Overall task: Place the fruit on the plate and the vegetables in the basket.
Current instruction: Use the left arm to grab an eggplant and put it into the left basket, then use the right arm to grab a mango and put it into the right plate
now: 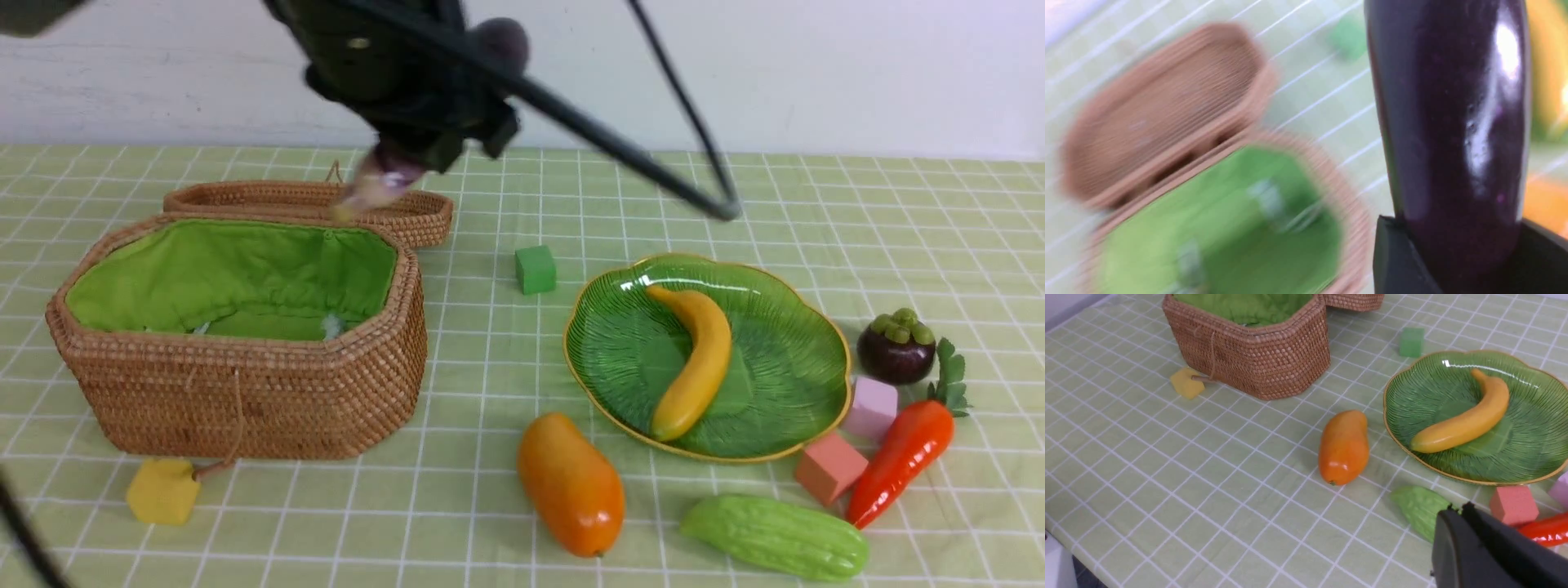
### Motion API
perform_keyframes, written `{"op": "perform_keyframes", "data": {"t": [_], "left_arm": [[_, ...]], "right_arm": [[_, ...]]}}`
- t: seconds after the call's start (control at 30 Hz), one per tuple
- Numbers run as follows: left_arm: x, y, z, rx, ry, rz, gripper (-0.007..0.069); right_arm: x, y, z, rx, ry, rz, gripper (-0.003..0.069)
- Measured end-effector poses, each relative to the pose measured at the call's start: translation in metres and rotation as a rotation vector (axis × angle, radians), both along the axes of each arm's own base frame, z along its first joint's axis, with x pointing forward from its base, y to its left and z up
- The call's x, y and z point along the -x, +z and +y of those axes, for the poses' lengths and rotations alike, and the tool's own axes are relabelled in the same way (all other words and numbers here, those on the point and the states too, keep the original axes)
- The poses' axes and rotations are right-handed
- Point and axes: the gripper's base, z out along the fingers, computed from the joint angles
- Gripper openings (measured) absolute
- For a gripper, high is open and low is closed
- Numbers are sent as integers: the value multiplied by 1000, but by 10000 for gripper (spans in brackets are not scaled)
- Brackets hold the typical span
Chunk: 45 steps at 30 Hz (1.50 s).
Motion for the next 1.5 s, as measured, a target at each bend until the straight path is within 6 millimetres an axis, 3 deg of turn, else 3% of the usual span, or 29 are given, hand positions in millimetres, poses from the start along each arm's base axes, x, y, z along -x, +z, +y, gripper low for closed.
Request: {"op": "perform_keyframes", "data": {"t": [0.07,0.1,0.17,0.2,0.23,0.37,0.53,0.8,0.97,1.03,1.2,1.37,1.43,1.47,1.5], "left_arm": [[6,-12,33,-77,7,37,316],[8,-11,37,-83,3,36,316],[8,-31,73,-142,42,98,316],[8,-33,75,-143,44,102,316],[1,-47,92,-156,67,117,316],[-24,-80,114,-169,42,114,316],[-47,-104,115,-199,-22,101,316],[-56,-118,113,-205,-36,123,321],[-56,-116,113,-204,-35,115,502],[-54,-113,113,-202,-35,105,619],[-47,-100,114,-185,-31,73,660],[-27,-73,109,-76,23,10,538],[-6,-48,94,20,30,-62,351],[-5,-46,95,27,35,-66,351],[14,-29,83,96,28,-104,174]], "right_arm": [[0,1,0,-6,0,-7,11],[-1,1,0,-6,0,-9,11],[-4,3,2,-2,9,-35,11],[-5,3,2,0,12,-36,11],[-9,4,4,1,21,-48,11],[-25,4,14,-16,85,-12,11],[-40,1,27,-22,188,41,11],[-42,3,34,-52,271,20,11],[-42,4,35,-55,277,15,11],[-42,4,35,-53,278,14,13],[-42,4,35,-53,278,14,15],[-42,4,35,-53,278,14,19],[-43,3,35,-52,278,21,21],[-43,3,35,-52,278,20,21],[-47,2,36,-50,277,35,21]]}}
